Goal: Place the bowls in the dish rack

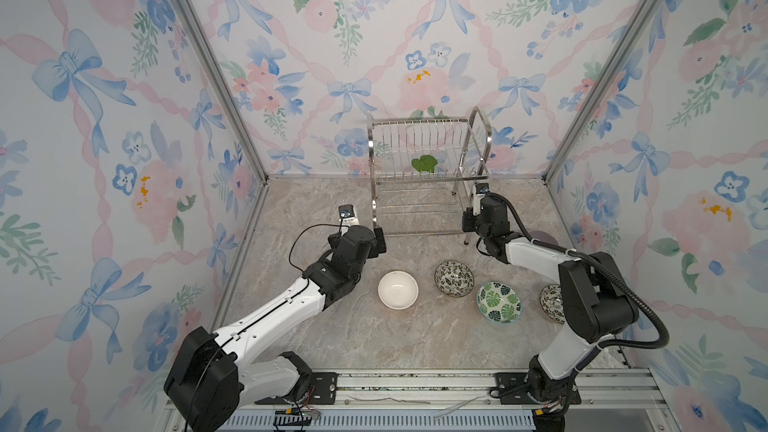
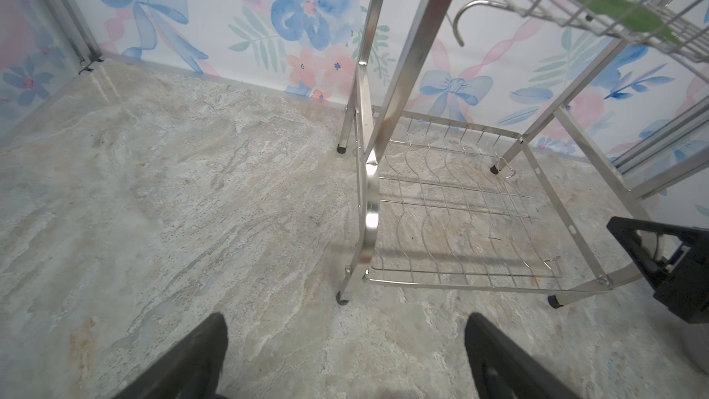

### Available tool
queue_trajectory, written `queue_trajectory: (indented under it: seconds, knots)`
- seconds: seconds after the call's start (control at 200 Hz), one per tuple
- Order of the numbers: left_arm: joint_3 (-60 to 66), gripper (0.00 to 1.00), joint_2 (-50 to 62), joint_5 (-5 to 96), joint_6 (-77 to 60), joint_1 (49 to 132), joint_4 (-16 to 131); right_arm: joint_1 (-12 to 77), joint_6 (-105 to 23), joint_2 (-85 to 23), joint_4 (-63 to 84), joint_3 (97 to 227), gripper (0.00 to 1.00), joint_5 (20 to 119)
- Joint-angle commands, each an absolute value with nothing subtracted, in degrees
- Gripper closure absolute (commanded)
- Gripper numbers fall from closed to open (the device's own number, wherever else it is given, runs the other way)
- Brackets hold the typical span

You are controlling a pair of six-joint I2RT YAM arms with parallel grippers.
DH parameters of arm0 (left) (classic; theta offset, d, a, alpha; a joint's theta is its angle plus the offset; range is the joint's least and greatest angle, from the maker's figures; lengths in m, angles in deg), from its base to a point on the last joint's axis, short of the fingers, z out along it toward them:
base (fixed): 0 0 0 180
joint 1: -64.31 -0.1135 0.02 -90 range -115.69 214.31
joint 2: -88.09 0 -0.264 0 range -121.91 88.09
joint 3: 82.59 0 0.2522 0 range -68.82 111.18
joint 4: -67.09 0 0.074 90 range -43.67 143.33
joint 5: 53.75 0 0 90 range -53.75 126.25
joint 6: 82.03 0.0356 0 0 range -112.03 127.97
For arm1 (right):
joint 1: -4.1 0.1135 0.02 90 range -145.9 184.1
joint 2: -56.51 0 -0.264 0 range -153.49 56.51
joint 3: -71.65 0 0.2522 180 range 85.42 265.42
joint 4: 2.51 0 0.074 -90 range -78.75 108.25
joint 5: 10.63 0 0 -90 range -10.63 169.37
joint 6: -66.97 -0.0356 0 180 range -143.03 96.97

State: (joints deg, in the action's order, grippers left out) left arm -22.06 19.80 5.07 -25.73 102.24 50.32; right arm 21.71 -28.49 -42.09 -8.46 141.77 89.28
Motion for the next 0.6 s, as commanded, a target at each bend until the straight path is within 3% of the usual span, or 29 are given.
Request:
queue_trajectory:
  seconds: [0.0, 0.07, 0.14, 0.25, 0.37, 0.41, 0.435, 0.595]
  knots:
    - [-22.3, 0.02, 21.1, 3.9, -27.2, 101.5, 47.8, 21.4, -25.1, -42.8, -8.0, 143.6, 0.85, 85.9]
    - [-22.4, 0.02, 21.2, 4.8, -27.8, 100.9, 47.6, 21.4, -27.0, -41.7, -7.4, 143.5, 0.82, 86.8]
    - [-22.6, 0.02, 21.0, 5.3, -28.7, 100.5, 47.7, 21.7, -29.5, -40.4, -5.1, 144.2, 0.66, 89.6]
    - [-22.7, 0.02, 20.6, 6.0, -28.9, 100.1, 47.7, 21.8, -34.1, -38.6, 0.7, 145.7, 0.58, 93.9]
    - [-22.7, 0.02, 20.3, 7.7, -28.5, 99.9, 47.7, 22.3, -37.6, -35.0, 4.1, 145.1, 0.33, 96.6]
    - [-22.6, 0.02, 20.0, 8.2, -28.3, 99.7, 47.6, 22.6, -37.8, -33.9, 4.4, 144.5, 0.18, 97.5]
    - [-22.5, 0.02, 20.0, 8.8, -28.0, 99.6, 47.7, 22.9, -37.9, -33.3, 4.8, 144.2, 0.01, 98.3]
    - [-22.3, 0.02, 20.3, 12.4, -26.7, 99.5, 47.7, 24.7, -40.6, -28.8, 9.1, 142.1, 0.04, 101.9]
